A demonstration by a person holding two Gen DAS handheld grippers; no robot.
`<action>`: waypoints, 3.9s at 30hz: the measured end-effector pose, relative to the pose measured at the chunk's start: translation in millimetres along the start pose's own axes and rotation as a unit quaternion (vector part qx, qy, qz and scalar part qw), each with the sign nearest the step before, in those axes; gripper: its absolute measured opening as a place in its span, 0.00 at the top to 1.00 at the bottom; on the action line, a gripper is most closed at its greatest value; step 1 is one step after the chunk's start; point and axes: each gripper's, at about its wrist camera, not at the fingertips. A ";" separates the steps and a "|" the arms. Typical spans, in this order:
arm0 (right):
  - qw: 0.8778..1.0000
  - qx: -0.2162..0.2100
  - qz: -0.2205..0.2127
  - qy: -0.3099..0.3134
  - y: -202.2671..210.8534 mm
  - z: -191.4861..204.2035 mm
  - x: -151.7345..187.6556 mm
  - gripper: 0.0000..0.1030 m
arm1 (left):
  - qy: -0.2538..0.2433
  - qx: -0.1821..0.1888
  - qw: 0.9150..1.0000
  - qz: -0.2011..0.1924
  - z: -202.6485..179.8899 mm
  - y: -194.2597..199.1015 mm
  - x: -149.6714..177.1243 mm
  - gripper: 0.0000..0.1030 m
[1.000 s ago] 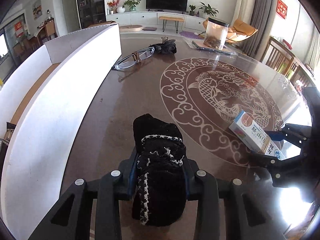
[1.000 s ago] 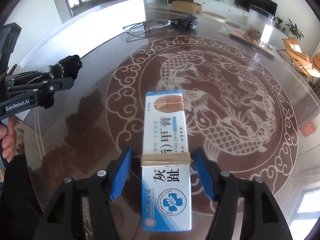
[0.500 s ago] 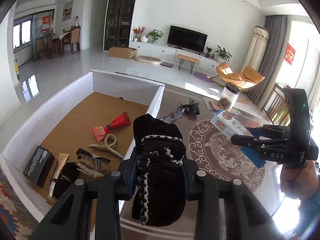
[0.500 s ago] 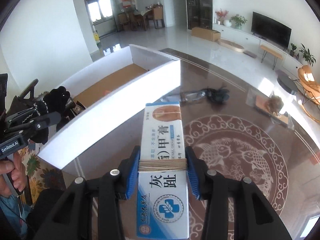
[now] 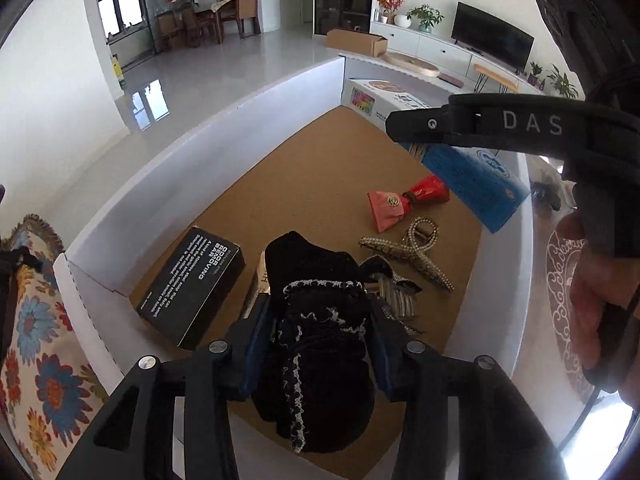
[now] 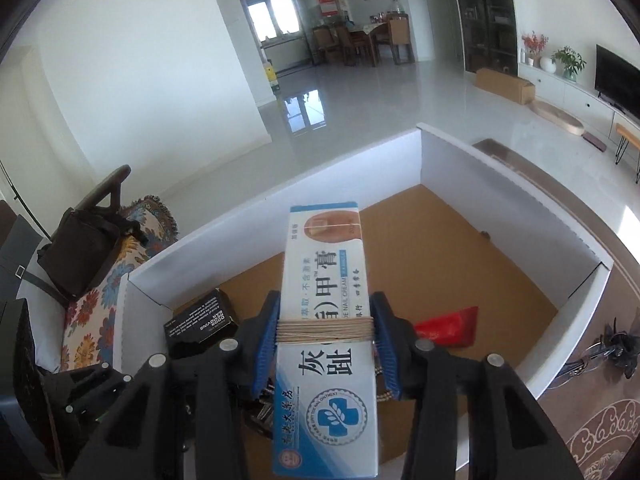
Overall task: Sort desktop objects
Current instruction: 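Carry the medicine box and pouch into the cardboard box and open both tools, then withdraw both tools back over the table toward the glasses and clip, then grasp the rimless glasses by the corded bridge with the left tool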
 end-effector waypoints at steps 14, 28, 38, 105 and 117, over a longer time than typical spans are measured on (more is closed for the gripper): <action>0.989 0.099 -0.106 -0.018 110.8 -44.1 80.3 0.00 | 0.040 0.036 0.995 -0.085 -8.1 25.6 18.9 0.02; 0.946 0.271 -0.044 -0.174 237.2 -166.1 355.4 0.00 | -0.045 0.144 0.965 -0.215 -107.7 149.0 46.0 0.02; 0.940 0.272 -0.025 -0.203 240.8 -173.4 400.4 0.00 | -0.157 0.178 0.956 -0.173 -200.6 132.1 89.4 0.02; 0.952 0.247 -0.086 -0.156 246.5 -149.9 398.8 0.00 | -0.293 0.088 0.948 -0.087 -359.8 -119.5 -100.1 0.02; 0.952 0.244 -0.090 -0.160 248.1 -151.4 399.1 0.00 | -0.186 0.158 0.969 -0.034 -319.3 -123.1 -85.9 0.82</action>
Point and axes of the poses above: each gripper's, at about its wrist camera, not at the fingertips, and y roughly against the way its jaws point, z to its left, x to its underside
